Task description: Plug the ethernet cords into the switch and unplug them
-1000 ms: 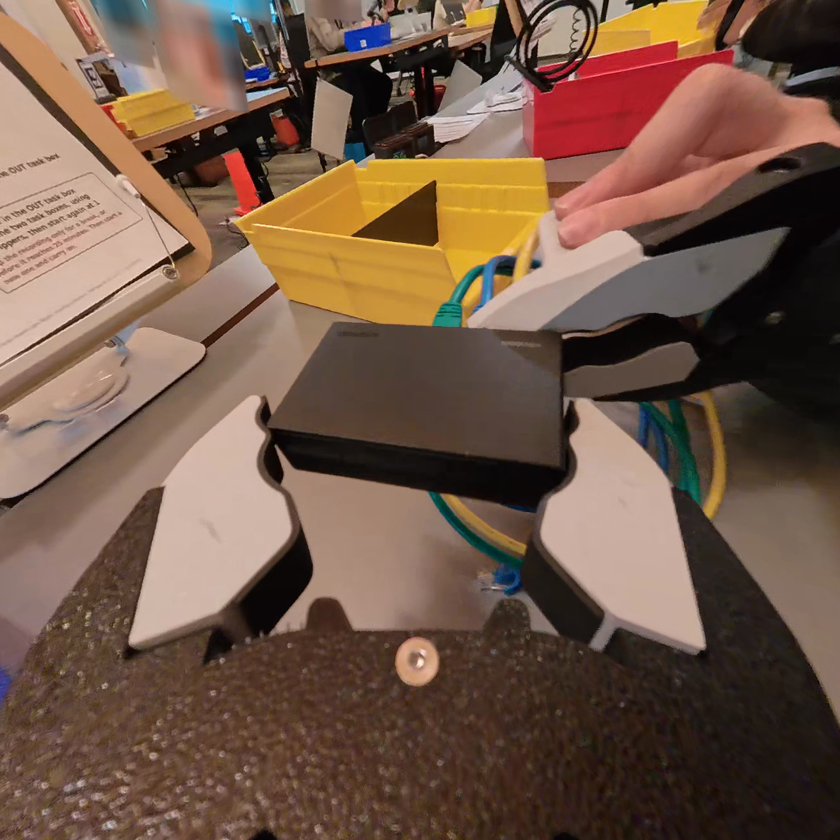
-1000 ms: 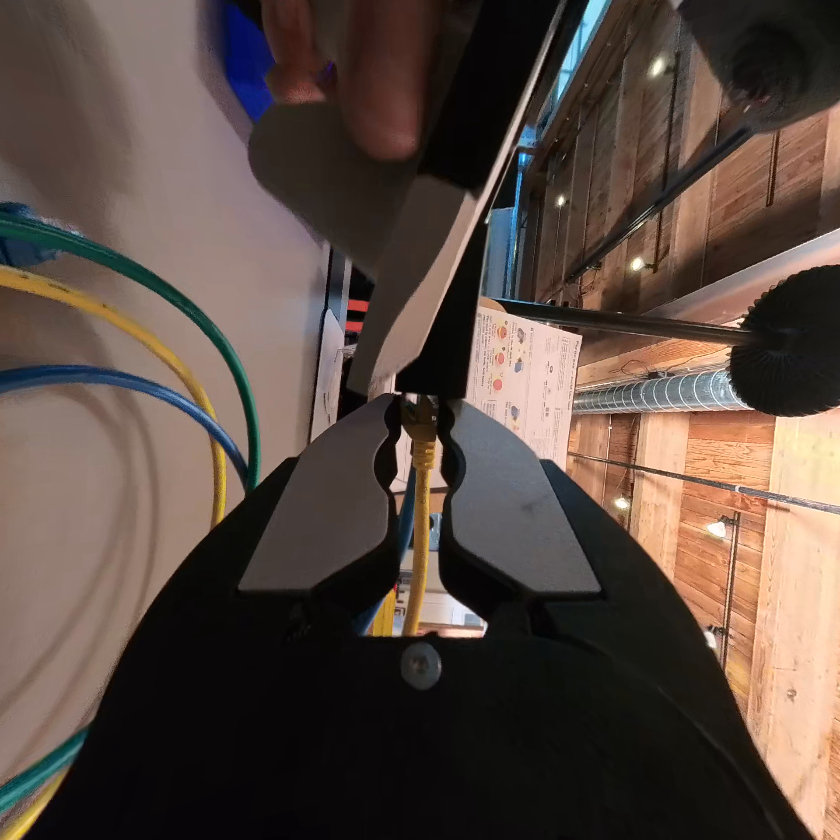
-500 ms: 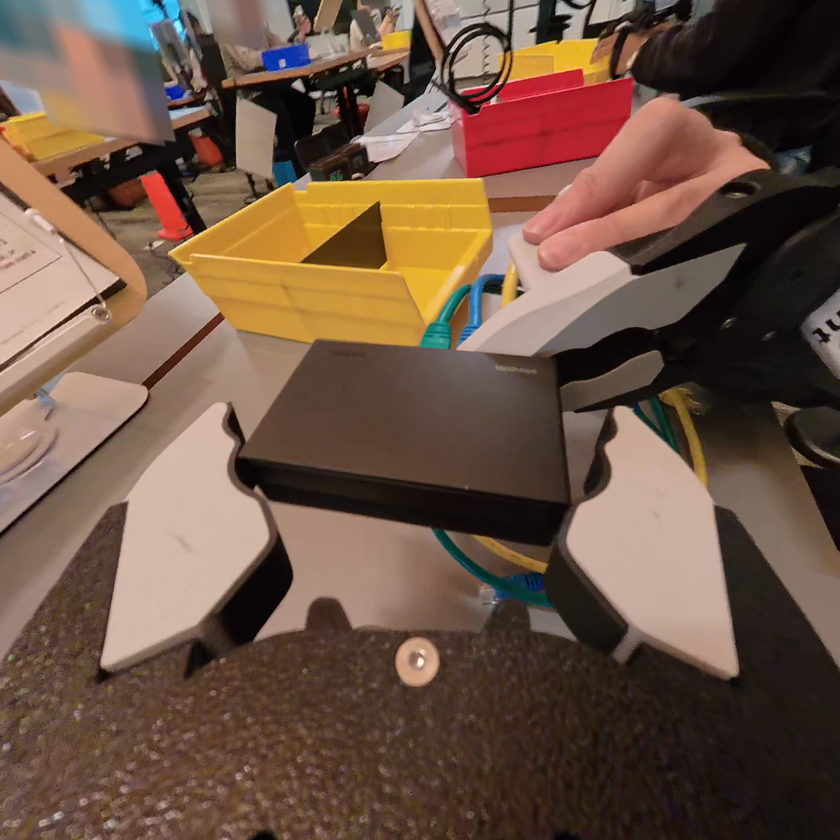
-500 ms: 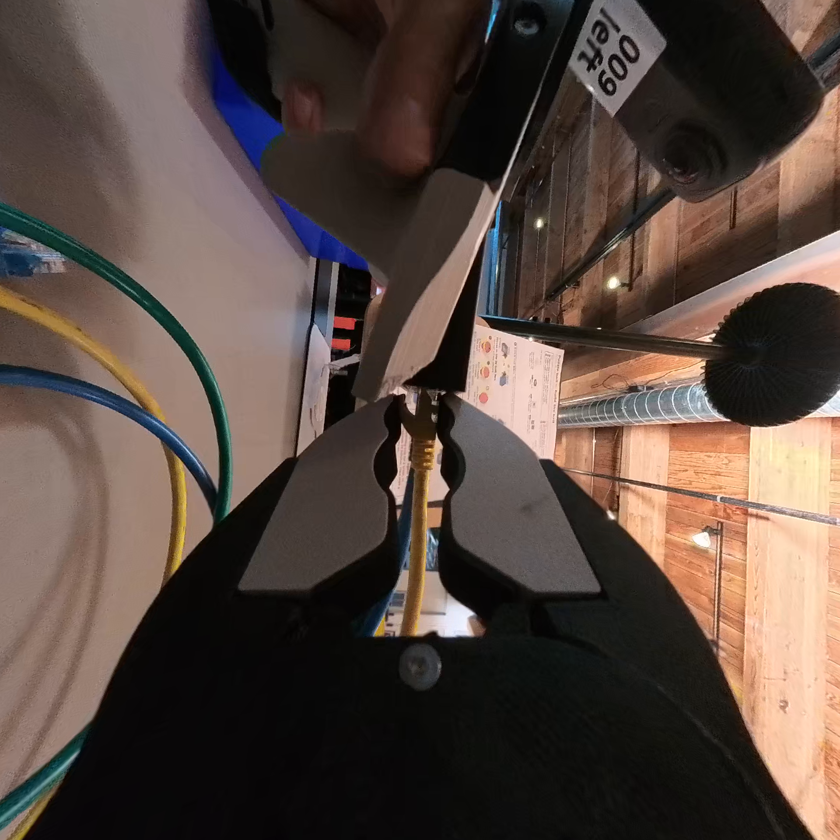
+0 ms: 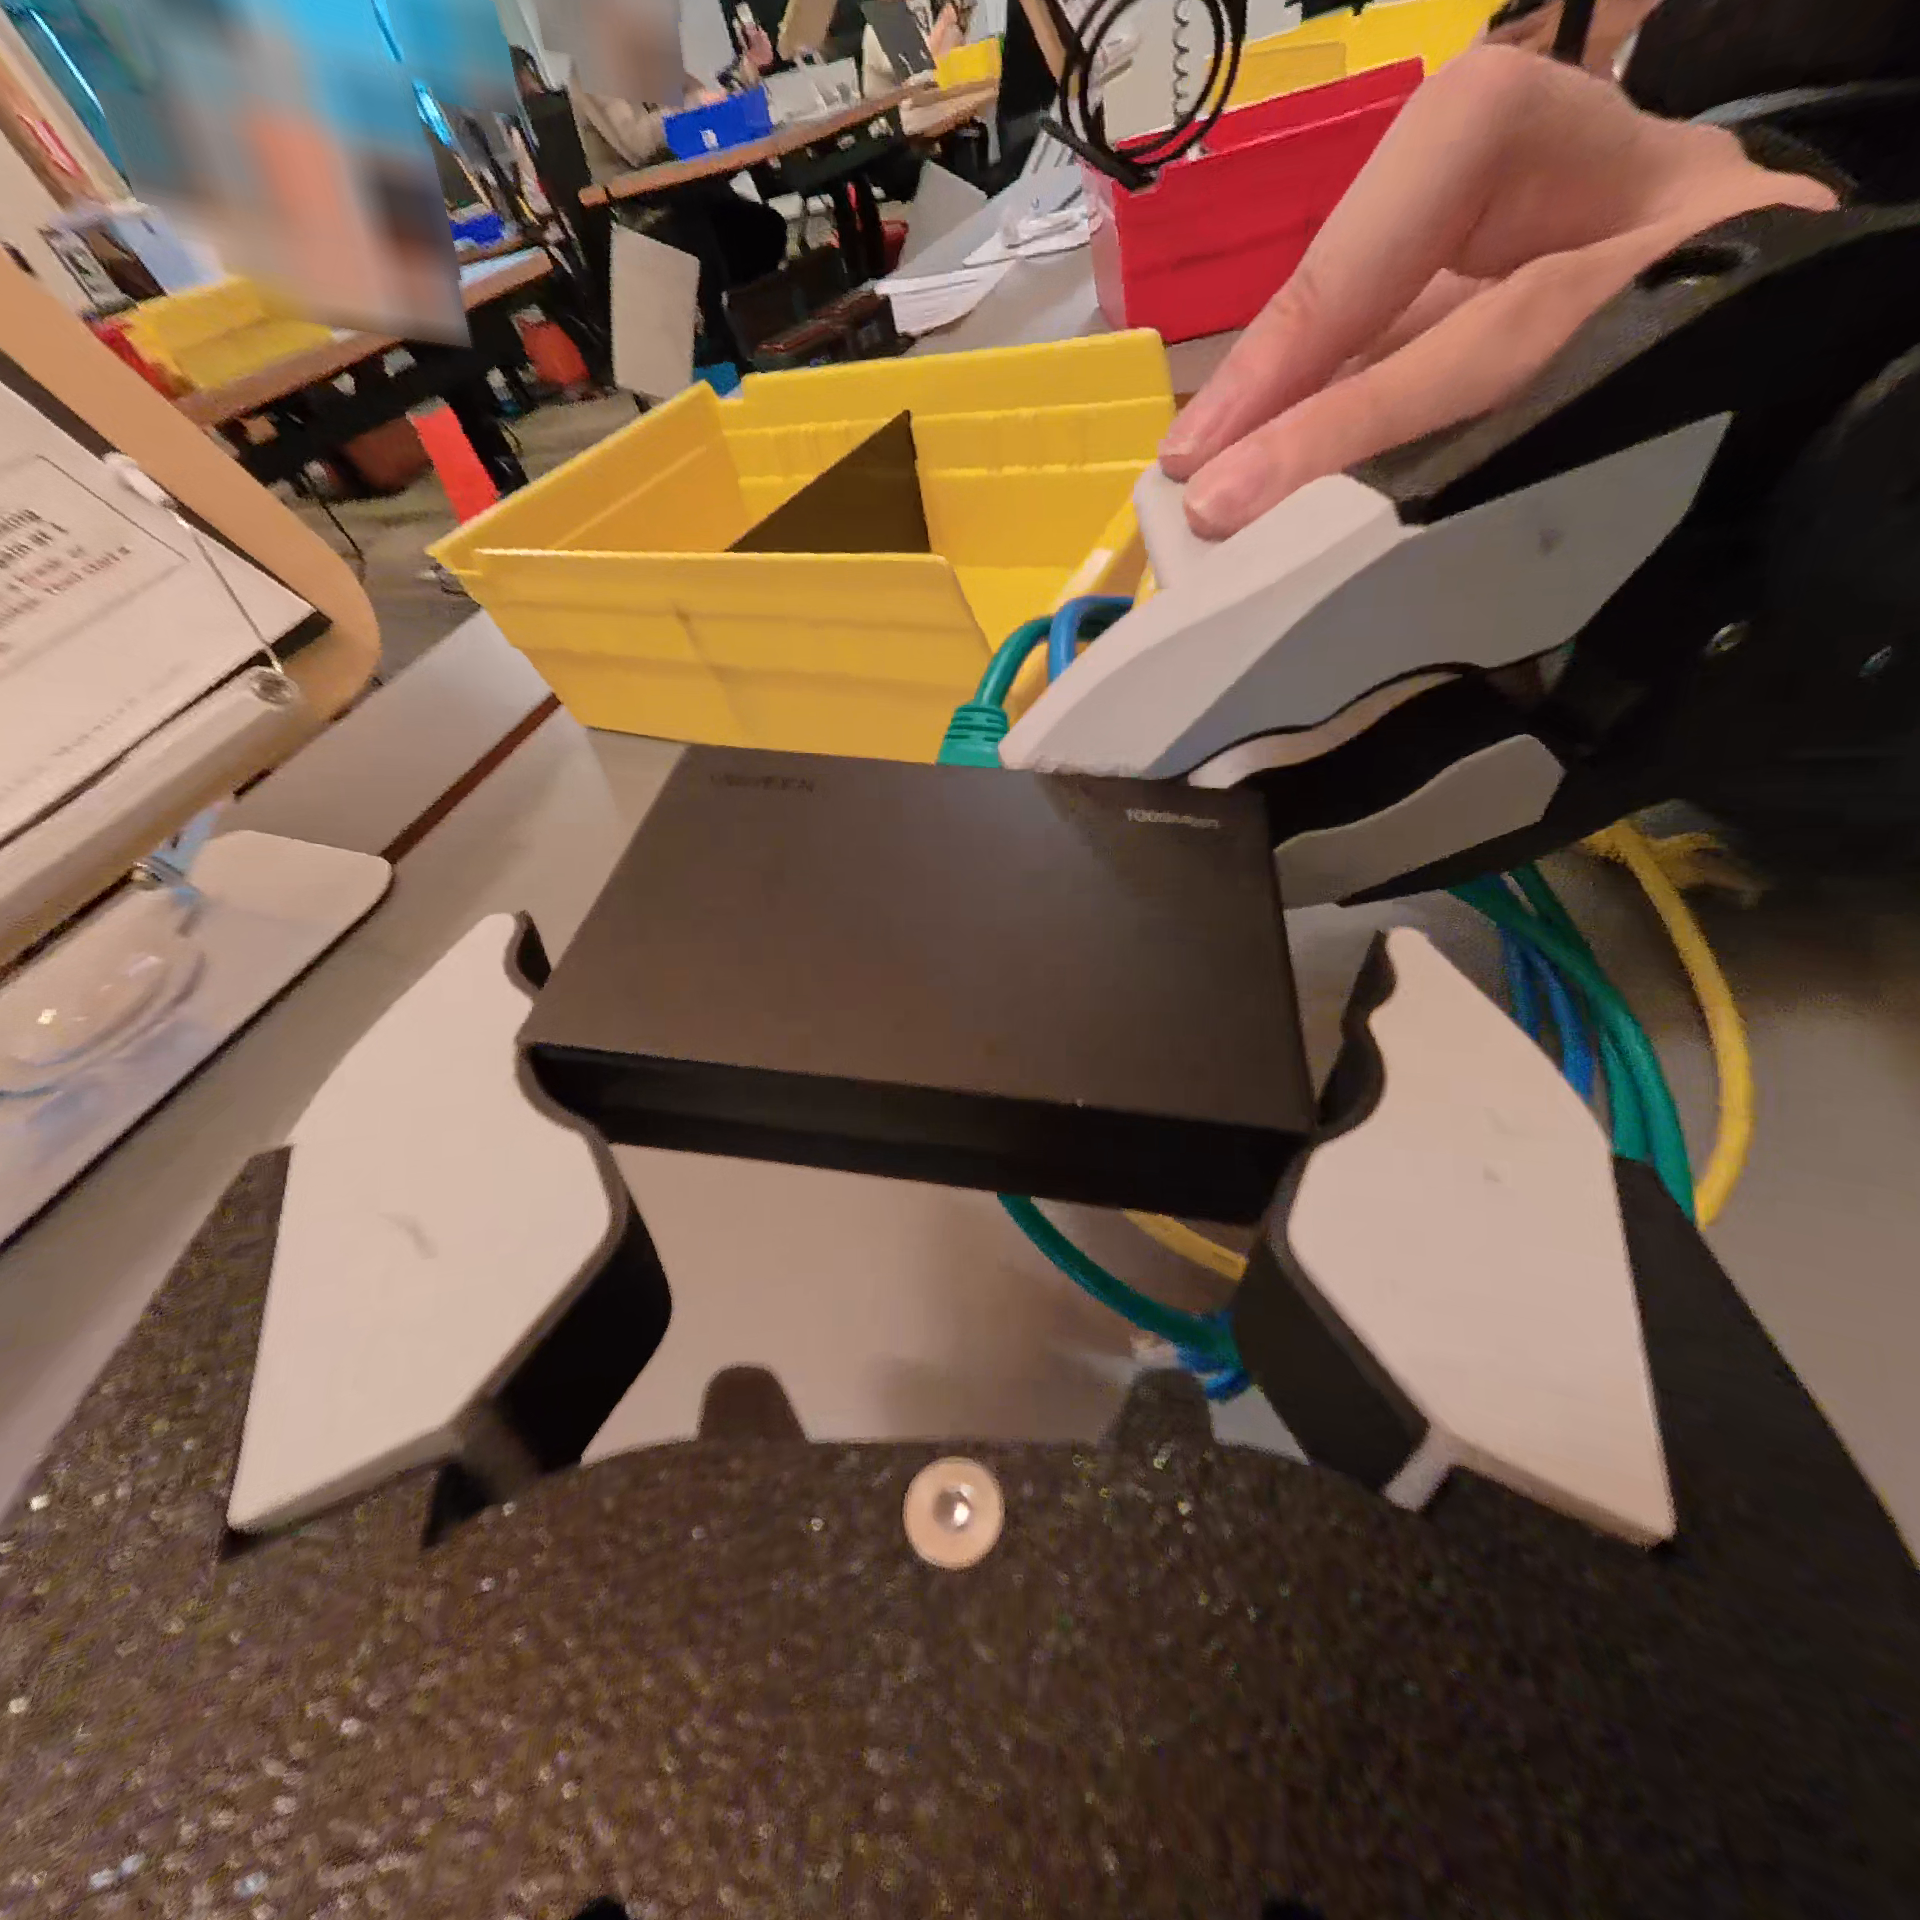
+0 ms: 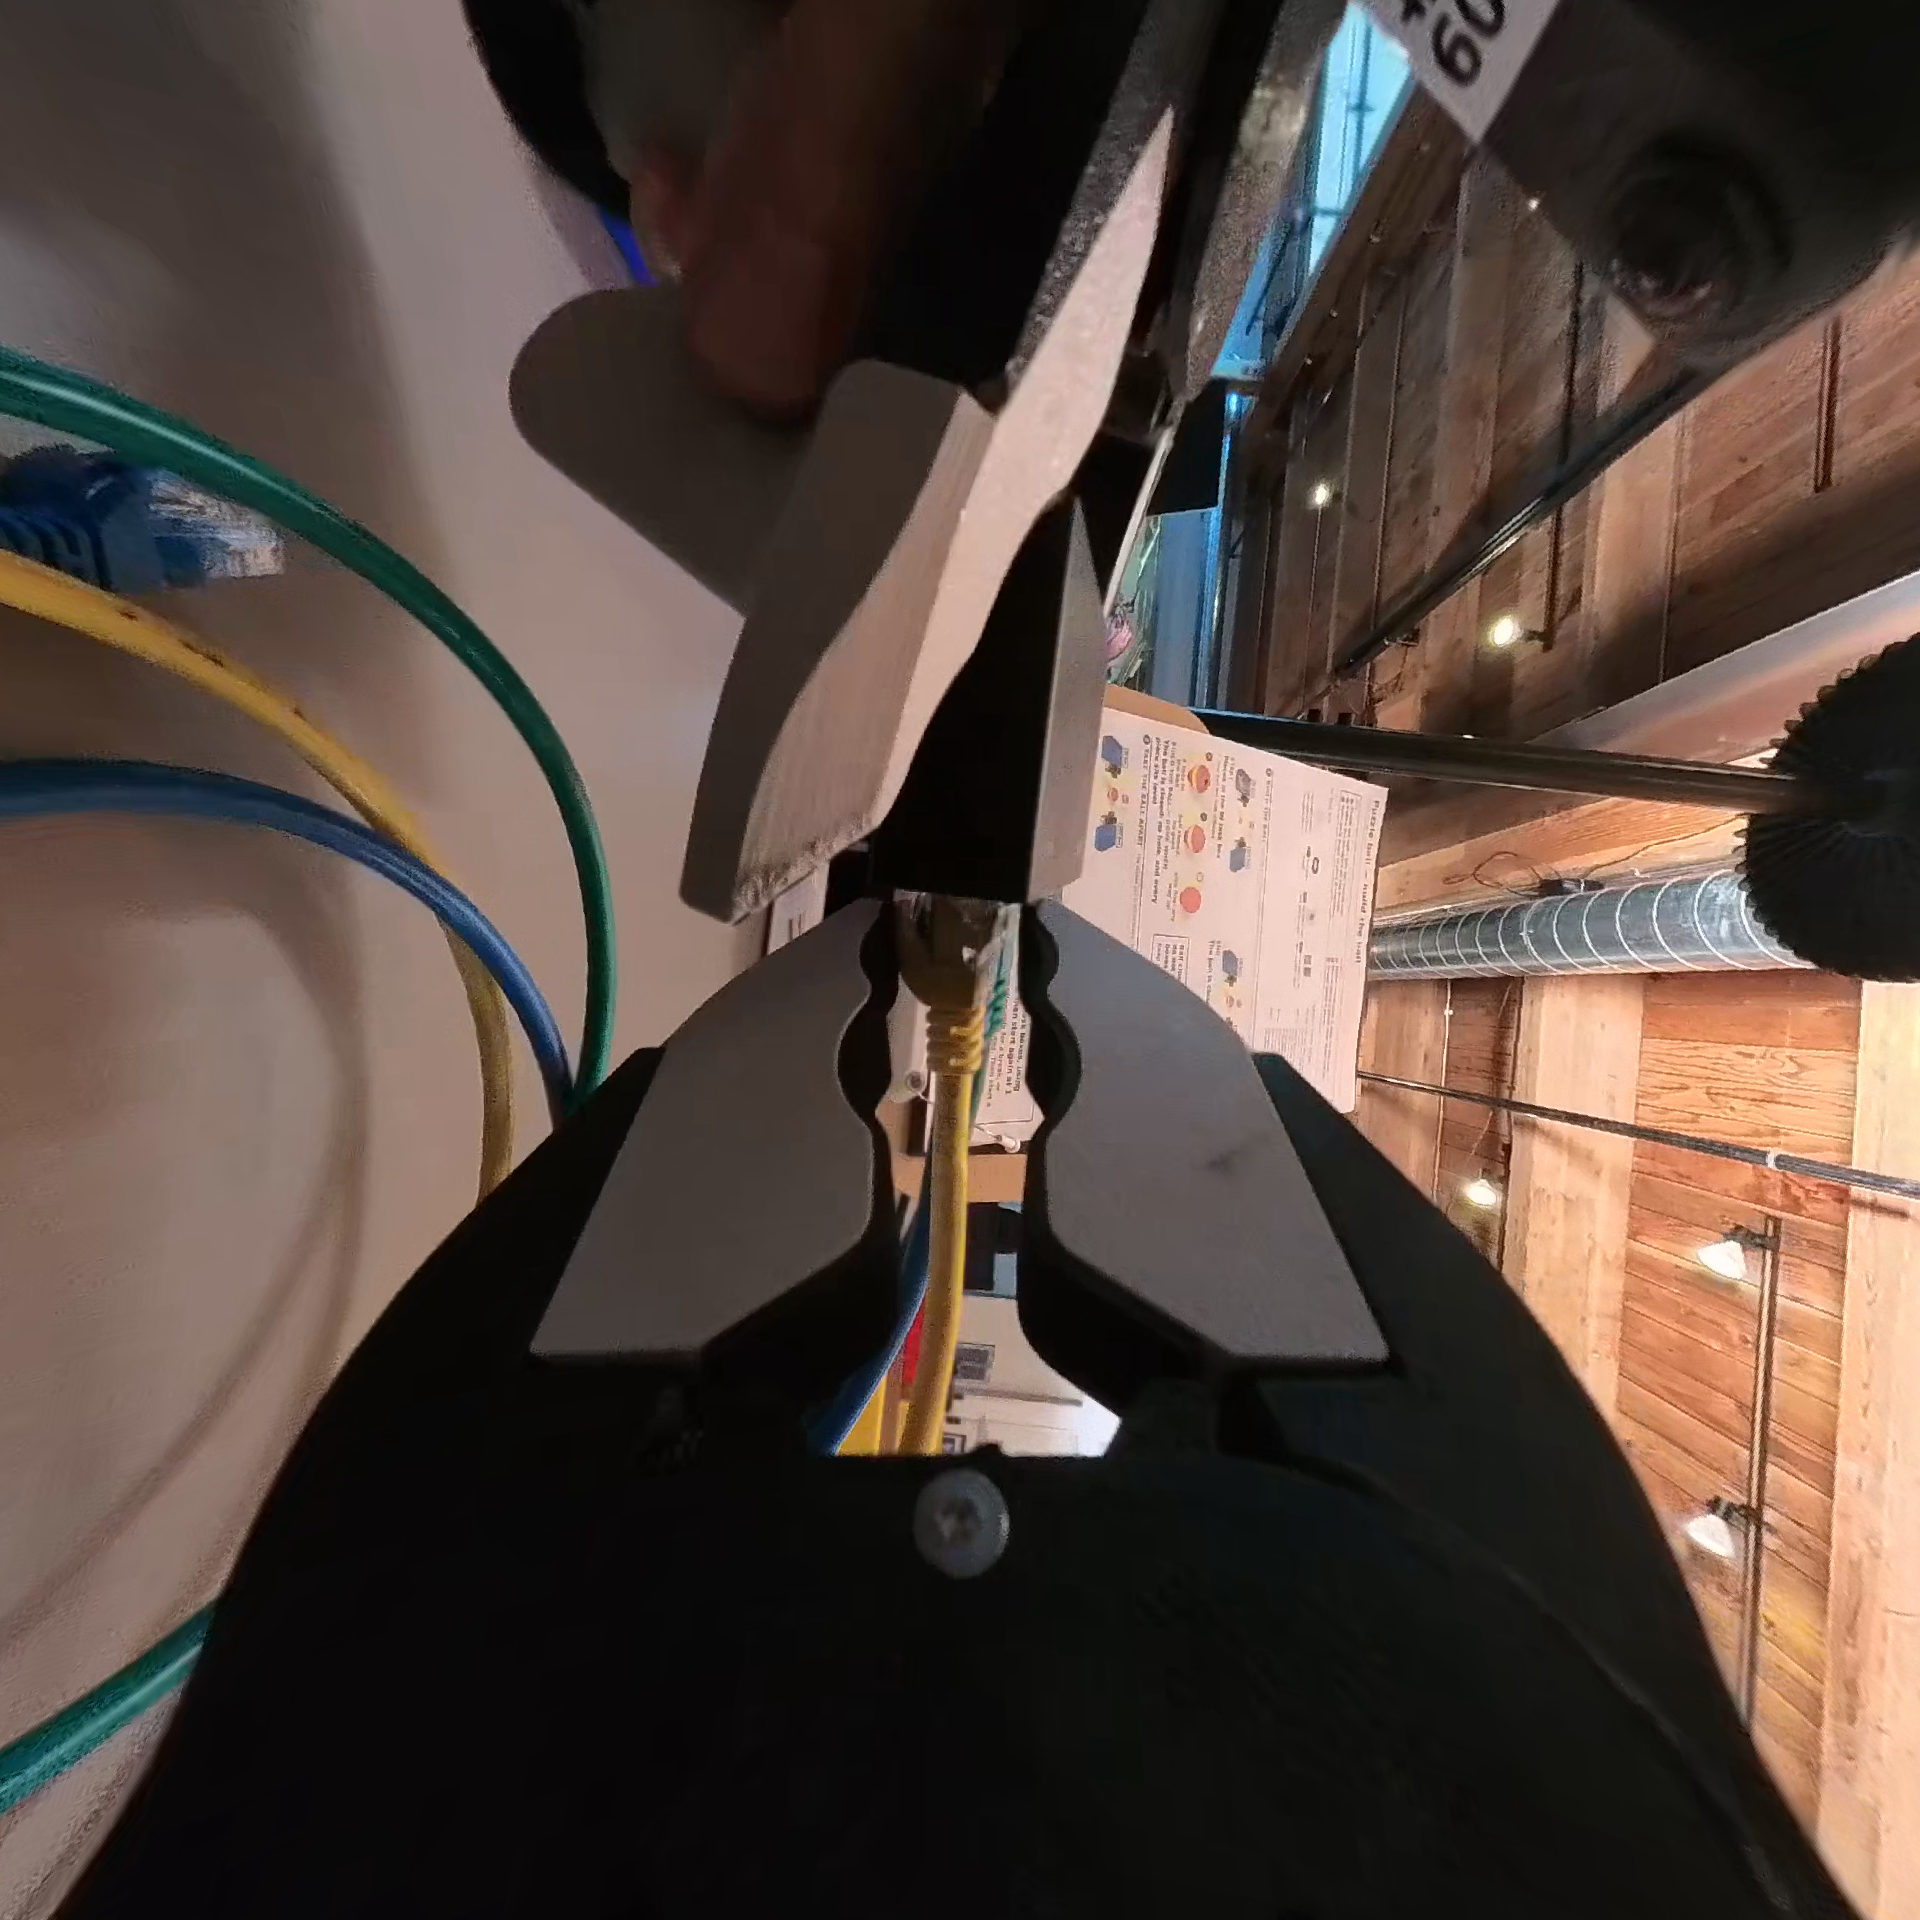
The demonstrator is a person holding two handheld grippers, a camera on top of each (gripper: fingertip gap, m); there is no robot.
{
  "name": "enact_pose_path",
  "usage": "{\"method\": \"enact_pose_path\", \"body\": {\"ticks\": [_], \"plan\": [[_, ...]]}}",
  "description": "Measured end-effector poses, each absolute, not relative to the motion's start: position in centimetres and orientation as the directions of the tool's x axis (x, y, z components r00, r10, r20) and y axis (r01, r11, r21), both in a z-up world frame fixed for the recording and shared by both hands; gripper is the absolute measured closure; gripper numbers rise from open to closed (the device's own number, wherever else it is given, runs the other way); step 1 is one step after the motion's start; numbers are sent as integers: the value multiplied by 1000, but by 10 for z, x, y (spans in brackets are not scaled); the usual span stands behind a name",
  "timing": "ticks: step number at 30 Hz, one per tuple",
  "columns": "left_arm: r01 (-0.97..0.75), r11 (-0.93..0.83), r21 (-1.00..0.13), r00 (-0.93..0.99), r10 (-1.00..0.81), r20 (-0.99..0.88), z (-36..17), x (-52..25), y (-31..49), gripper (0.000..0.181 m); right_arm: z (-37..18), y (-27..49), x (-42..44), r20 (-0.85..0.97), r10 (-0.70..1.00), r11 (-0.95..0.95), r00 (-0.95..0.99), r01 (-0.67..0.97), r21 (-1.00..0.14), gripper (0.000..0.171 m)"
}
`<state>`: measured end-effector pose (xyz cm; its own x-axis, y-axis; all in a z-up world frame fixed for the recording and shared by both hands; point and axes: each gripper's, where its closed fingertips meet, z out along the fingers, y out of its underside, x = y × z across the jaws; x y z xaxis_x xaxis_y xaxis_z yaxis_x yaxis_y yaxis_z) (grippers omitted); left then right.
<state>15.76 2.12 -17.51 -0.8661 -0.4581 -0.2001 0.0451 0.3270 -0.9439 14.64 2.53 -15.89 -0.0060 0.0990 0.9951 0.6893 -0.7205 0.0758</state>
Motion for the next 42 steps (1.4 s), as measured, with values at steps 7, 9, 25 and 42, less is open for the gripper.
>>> {"method": "enact_pose_path", "body": {"ticks": [7, 9, 25, 42], "plan": [[95, 236, -967, -845, -495, -204, -157, 162, 25, 45, -142, 9, 150, 980, -84, -689, 178, 700, -186, 134], [99, 175, -980, -841, -512, -177, -146, 165, 30, 48, -136, 0, 149, 906, -184, -638, 382, 655, -405, 124], [55, 149, -987, -888, -446, -116, -135, 151, 12, 52, -154, 17, 155, 916, -275, -622, 292, 672, -401, 153], [89, 275, -957, -893, -404, -199, -161, 143, 23, 58, -146, 14, 147, 997, -52, -696, 64, 713, -82, 157]]}}
